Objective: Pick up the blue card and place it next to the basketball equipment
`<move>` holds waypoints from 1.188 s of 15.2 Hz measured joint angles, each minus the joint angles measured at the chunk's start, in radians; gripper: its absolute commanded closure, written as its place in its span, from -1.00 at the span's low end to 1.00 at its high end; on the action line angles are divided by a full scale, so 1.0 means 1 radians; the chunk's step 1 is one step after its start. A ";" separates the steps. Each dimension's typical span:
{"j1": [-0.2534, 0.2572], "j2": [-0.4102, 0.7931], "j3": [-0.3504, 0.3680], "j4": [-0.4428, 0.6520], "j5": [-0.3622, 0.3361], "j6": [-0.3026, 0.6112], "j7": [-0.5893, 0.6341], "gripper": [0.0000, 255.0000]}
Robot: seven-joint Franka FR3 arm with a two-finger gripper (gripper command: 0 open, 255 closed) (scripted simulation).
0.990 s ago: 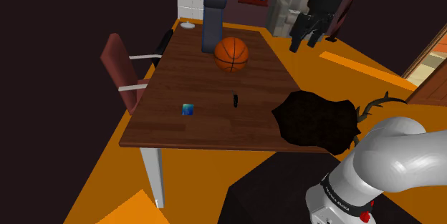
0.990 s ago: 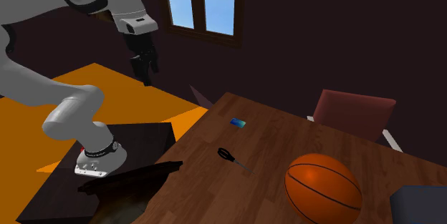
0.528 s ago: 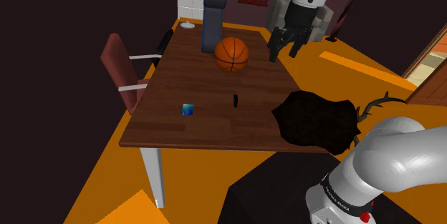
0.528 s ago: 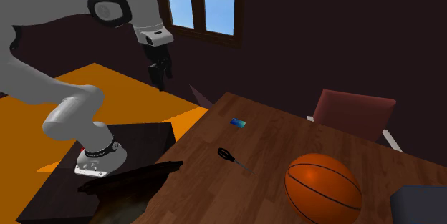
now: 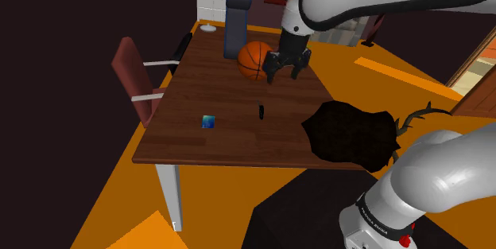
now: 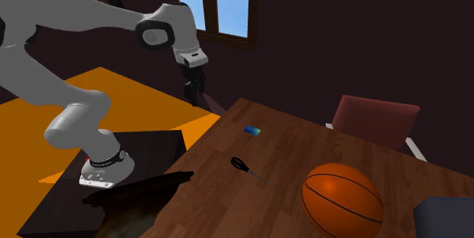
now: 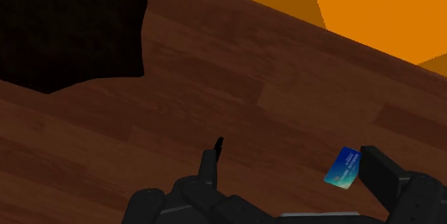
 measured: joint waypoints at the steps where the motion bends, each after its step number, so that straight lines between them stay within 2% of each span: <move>1: -0.003 0.039 0.017 0.010 -0.002 0.029 0.029 -1.00; 4: -0.012 0.129 0.058 0.017 -0.014 0.113 0.111 -1.00; 9: -0.034 0.320 0.117 0.097 -0.075 0.220 0.259 -1.00; 13: -0.042 0.482 0.141 0.178 -0.153 0.287 0.382 -1.00; 18: -0.016 0.694 0.139 0.307 -0.270 0.347 0.549 -1.00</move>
